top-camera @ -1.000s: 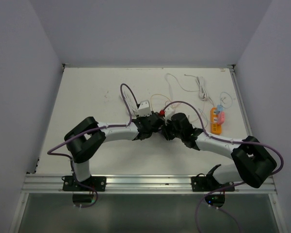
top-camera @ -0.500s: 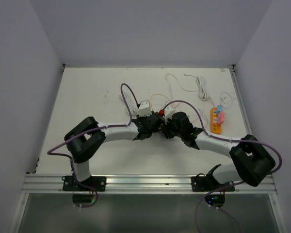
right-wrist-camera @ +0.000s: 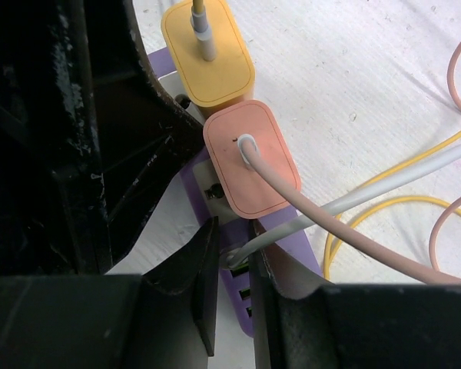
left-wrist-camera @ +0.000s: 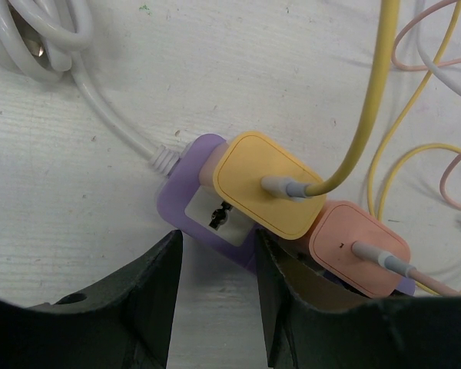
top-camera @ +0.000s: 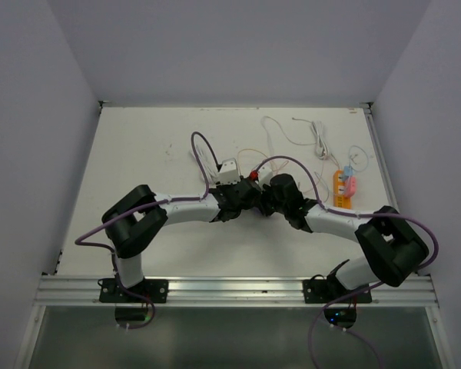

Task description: Pull the plug off the socket

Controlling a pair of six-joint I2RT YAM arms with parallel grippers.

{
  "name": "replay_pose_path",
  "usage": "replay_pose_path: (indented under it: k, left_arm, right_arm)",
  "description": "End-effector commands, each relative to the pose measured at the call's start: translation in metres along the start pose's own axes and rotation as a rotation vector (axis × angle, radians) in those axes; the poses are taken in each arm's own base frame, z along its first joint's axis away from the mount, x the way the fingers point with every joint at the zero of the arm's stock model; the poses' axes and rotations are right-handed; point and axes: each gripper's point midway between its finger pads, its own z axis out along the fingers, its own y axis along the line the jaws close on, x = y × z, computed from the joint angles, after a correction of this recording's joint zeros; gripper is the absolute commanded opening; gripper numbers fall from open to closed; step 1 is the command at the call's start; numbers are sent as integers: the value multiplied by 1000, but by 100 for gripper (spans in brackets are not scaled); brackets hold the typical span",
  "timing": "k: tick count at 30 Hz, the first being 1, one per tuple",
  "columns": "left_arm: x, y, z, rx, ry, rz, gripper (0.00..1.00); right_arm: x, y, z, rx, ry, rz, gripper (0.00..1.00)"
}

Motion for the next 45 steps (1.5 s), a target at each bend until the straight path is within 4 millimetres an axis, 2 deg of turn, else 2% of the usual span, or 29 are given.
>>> replay_pose_path:
  k: [1, 7, 10, 15, 17, 19, 20, 26, 29, 39, 45]
  left_arm:
    - [52, 48, 0, -122, 162, 191, 47]
    - [51, 47, 1, -127, 159, 198, 47]
    - [51, 47, 2, -126, 158, 198, 47]
    - [53, 46, 4, -128, 167, 214, 46]
    - [53, 44, 4, -126, 171, 215, 46]
    - [56, 46, 6, -131, 178, 220, 46]
    - [58, 47, 6, -134, 183, 223, 46]
    - [77, 60, 12, -184, 239, 242, 45]
    - [77, 59, 13, -185, 242, 245, 45]
    - [87, 63, 17, -212, 275, 277, 44]
    - [90, 64, 18, -224, 284, 293, 44]
  right_arm:
    - [-4, 7, -1, -37, -7, -15, 20]
    - [1, 5, -10, -21, 5, -9, 27]
    - [9, 4, -10, -14, 19, 0, 28]
    - [14, 6, -5, -23, 35, 7, 17]
    - [9, 8, -5, -34, 21, 9, 11]
    - [4, 9, -5, -44, 5, 10, 1]
    - [-2, 10, -6, -49, -10, 9, 0]
    - [-39, 14, -18, -59, -149, 74, 0]
    - [-57, 17, -24, -70, -230, 106, 0]
    - [-69, 11, -33, -30, -307, 128, 0]
    - [-83, 8, -40, -12, -348, 108, 0]
